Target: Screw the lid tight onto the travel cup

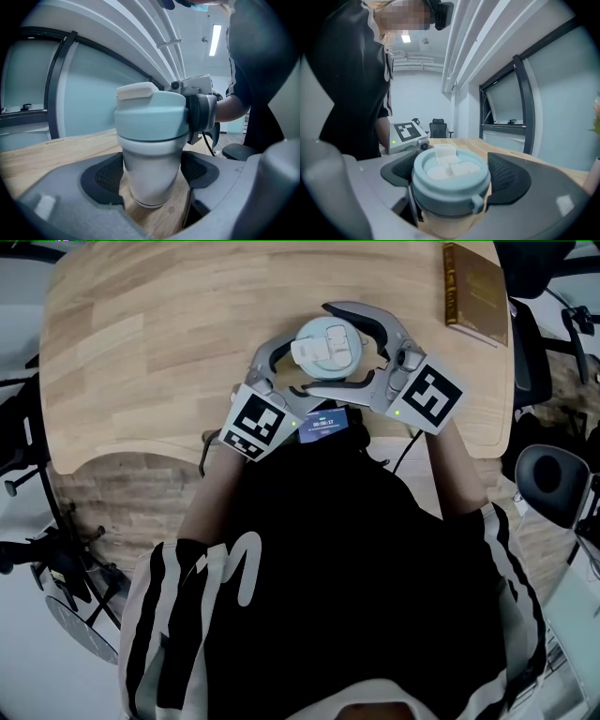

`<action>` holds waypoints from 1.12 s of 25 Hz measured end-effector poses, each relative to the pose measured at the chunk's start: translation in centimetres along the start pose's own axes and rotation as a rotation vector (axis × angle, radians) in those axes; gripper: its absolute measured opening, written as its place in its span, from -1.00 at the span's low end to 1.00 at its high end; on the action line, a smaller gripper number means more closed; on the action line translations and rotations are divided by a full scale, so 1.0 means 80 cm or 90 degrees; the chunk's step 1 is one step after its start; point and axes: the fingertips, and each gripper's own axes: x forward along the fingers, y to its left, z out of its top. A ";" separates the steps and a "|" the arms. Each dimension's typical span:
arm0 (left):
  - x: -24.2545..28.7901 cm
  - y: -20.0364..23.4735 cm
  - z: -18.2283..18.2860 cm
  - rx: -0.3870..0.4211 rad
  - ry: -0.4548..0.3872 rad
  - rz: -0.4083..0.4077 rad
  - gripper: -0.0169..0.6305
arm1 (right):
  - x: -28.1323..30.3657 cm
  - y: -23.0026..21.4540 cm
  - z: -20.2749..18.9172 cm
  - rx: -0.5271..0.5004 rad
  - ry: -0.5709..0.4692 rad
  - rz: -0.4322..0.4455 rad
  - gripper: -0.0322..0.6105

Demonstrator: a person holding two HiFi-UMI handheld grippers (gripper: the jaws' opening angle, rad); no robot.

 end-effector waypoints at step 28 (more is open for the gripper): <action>0.002 -0.001 0.000 -0.004 0.003 0.017 0.27 | -0.005 -0.011 0.004 0.003 -0.023 -0.175 0.52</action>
